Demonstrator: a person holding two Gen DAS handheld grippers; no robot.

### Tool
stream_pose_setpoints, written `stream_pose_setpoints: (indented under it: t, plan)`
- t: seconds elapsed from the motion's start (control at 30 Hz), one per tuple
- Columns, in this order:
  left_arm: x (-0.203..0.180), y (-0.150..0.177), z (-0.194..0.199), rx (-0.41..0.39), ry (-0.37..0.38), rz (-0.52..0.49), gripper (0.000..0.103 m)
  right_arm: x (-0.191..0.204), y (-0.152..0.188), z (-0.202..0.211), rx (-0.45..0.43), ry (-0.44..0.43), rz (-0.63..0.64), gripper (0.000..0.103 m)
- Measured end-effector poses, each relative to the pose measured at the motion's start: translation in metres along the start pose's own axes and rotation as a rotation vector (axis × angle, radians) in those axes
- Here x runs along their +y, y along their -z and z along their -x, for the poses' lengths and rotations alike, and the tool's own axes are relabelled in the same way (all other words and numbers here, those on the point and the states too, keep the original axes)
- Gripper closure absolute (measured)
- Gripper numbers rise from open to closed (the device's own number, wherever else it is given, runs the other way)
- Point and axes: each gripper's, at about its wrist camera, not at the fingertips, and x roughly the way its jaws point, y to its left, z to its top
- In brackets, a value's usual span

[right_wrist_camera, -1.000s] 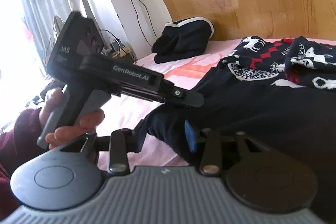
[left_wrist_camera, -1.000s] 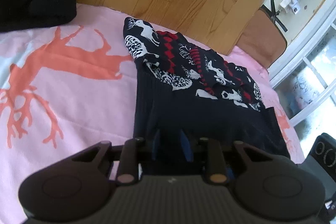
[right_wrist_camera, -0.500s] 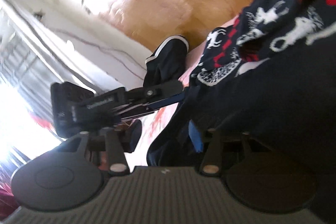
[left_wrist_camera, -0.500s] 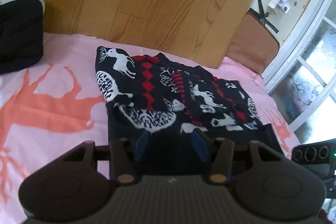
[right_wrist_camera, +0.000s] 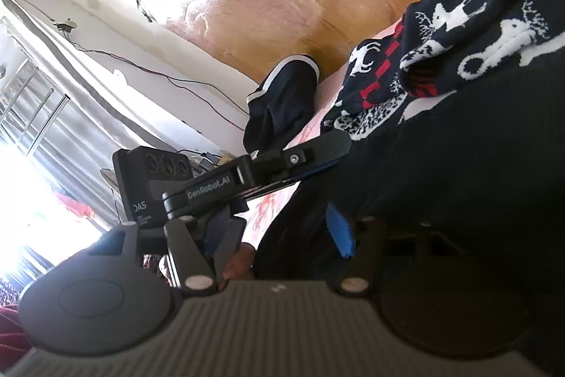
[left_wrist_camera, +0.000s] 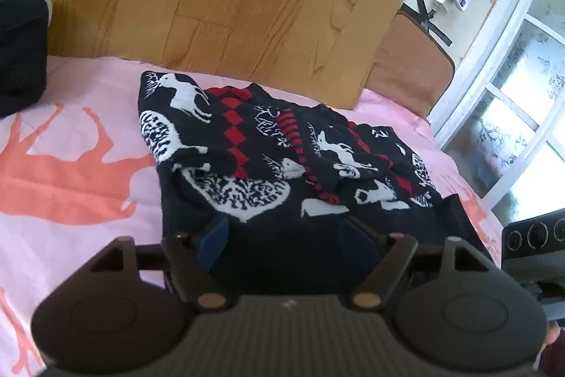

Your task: Fold small clothes

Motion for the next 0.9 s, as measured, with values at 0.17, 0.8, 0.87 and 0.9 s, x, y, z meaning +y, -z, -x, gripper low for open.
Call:
stream_pose_setpoints:
  t: [0.17, 0.8, 0.87, 0.9]
  plan:
    - [0.0038, -0.0004, 0.0003, 0.001, 0.02, 0.022, 0.028, 0.0001, 0.0007, -0.0015, 0.003, -0.01, 0.016, 0.034]
    - [0.0032, 0.0009, -0.0001, -0.005, 0.046, 0.037, 0.017, 0.0011, 0.0003, -0.0016, 0.016, -0.023, 0.044, 0.029]
    - [0.0046, 0.0005, 0.0, -0.006, 0.05, 0.049, 0.017, 0.0012, 0.0003, -0.0018, 0.016, -0.023, 0.045, 0.029]
    - [0.0057, 0.0003, 0.0004, -0.007, 0.052, 0.054, 0.017, 0.0015, 0.0002, -0.0022, 0.016, -0.022, 0.046, 0.029]
